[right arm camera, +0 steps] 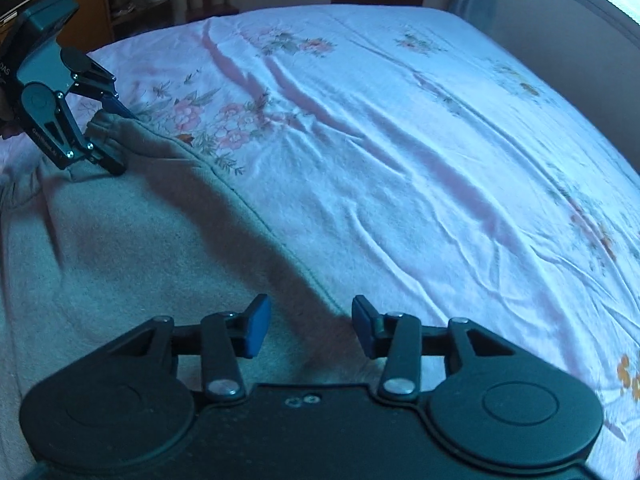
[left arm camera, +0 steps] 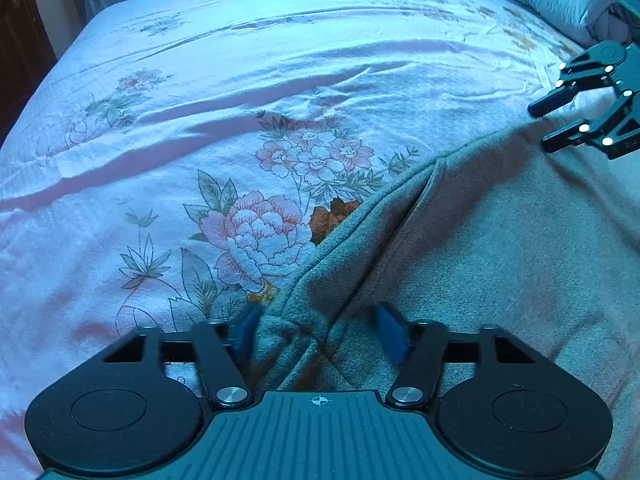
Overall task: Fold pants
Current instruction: 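Lower both tools to the waistband corners and close both grippers on them, then lift the waistband with both grippers and fold it over toward the cuffs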
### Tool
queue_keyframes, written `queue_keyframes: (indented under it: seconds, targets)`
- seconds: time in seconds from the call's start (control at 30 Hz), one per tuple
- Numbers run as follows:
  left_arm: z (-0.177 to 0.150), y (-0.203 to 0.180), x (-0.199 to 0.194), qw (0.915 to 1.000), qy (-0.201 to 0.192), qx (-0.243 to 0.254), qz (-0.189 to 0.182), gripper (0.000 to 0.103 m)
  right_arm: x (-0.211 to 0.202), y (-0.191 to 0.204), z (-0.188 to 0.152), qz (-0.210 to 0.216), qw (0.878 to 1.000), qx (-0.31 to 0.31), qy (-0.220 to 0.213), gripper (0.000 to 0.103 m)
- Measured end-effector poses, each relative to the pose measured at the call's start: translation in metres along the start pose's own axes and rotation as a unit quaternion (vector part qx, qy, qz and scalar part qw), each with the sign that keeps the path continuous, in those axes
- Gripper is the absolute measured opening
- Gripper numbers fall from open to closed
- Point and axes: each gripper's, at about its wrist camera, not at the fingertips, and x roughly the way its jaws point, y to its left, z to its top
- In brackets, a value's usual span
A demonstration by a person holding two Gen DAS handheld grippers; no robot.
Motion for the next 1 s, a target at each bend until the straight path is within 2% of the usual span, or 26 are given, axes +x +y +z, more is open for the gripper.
queue_keyframes:
  seconds: [0.13,0.33,0.37,0.4,0.43,0.47,0.53,0.67,0.83,1.0]
  targets:
    - [-0.001,0.002,0.000,1.0000,0.000,-0.007,0.002,0.047,0.013,-0.011,0.004,0.027,0.999,0.004,0.017,0.031]
    - [-0.001,-0.007,-0.002,0.9996,-0.001,0.005,0.027,0.045,0.023,-0.011,0.003,0.032,0.999,0.007,0.037,0.031]
    - [-0.001,-0.009,-0.002,0.9994,0.000,0.006,0.035,0.042,0.023,-0.010,0.003,0.031,0.999,0.009,0.040,0.026]
    - [0.000,-0.012,-0.003,0.9990,0.000,0.009,0.044,0.041,0.023,-0.009,0.004,0.026,0.999,0.012,0.044,0.011]
    - [0.000,-0.016,-0.004,0.9985,0.000,0.012,0.054,0.038,0.022,-0.007,0.004,0.012,0.999,0.016,0.047,0.005]
    - [0.000,-0.019,-0.006,0.9979,-0.002,0.014,0.064,0.033,0.020,-0.004,0.004,0.006,0.999,0.017,0.045,0.001]
    - [0.000,-0.025,-0.011,0.9964,-0.011,0.017,0.082,0.027,0.013,0.003,0.002,-0.012,0.999,0.013,0.041,0.000]
    - [-0.006,-0.035,-0.032,0.9936,-0.040,0.013,0.104,0.022,-0.015,0.021,-0.004,-0.041,0.999,0.018,0.000,0.000]
    - [-0.018,-0.053,-0.073,0.9889,-0.080,0.021,0.123,0.021,-0.063,0.046,-0.025,-0.055,0.996,0.048,-0.058,0.000]
    - [-0.050,-0.076,-0.128,0.9837,-0.114,0.044,0.132,0.020,-0.108,0.090,-0.055,-0.070,0.991,0.061,-0.098,0.000]
